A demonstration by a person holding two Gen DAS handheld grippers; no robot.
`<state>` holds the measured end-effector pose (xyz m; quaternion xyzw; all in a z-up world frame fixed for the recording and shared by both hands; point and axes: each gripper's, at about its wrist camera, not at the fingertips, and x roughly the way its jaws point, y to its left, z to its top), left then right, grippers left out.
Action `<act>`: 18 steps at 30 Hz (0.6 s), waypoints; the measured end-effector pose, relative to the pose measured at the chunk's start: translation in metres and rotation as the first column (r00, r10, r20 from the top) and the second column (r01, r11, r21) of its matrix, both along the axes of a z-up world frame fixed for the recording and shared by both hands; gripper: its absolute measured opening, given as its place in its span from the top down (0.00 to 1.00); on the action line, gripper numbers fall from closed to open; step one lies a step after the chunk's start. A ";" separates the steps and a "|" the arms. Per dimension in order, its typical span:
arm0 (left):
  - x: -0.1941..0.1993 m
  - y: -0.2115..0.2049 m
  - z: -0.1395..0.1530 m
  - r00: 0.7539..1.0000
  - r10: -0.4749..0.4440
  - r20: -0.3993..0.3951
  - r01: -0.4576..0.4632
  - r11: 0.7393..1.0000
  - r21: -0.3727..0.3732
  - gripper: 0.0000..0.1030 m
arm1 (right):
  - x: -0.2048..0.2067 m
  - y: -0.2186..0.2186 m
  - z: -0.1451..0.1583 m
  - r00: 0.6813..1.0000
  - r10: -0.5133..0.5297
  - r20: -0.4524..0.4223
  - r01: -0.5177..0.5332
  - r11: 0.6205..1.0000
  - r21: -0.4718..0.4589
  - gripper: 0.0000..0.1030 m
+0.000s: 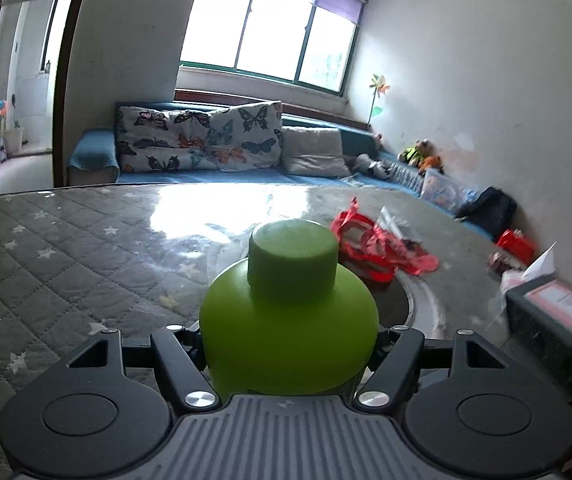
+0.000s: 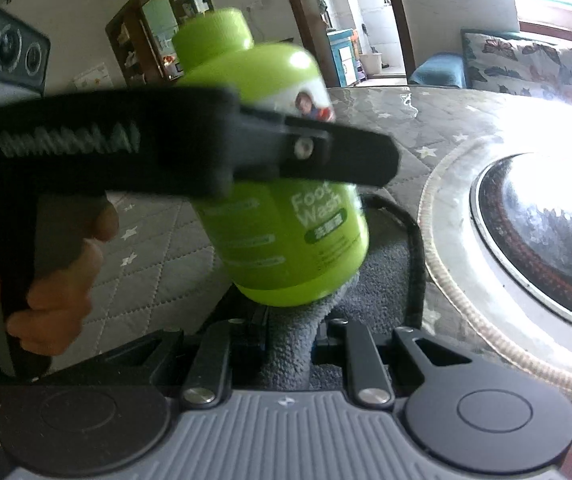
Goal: Clean container
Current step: 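Carry the green bottle past the right gripper toward the table with the left gripper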
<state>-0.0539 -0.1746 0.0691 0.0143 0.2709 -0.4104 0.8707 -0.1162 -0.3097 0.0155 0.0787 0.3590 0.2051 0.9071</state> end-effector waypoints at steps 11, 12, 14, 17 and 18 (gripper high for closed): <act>0.006 0.017 -0.004 0.998 0.053 -0.017 -0.053 0.999 0.004 0.31 | -0.004 -0.005 0.001 1.000 0.001 0.001 -0.001 1.000 0.006 0.84; 0.006 0.016 -0.003 0.999 0.044 -0.029 -0.044 0.999 -0.012 0.31 | -0.002 -0.004 0.002 1.000 0.004 0.002 -0.004 1.000 0.001 0.84; 0.005 0.014 -0.001 0.999 0.025 -0.048 -0.028 0.999 -0.044 0.31 | 0.000 -0.004 0.002 1.000 0.007 0.003 -0.007 1.000 0.000 0.84; 0.005 0.008 0.000 0.999 0.012 -0.049 -0.015 0.998 -0.063 0.31 | 0.001 -0.003 0.002 1.000 0.009 0.003 -0.009 1.000 0.006 0.84; 0.005 0.006 -0.001 0.999 0.014 -0.044 -0.016 0.999 -0.052 0.31 | 0.001 -0.003 0.002 1.000 0.009 0.003 -0.009 1.000 0.008 0.84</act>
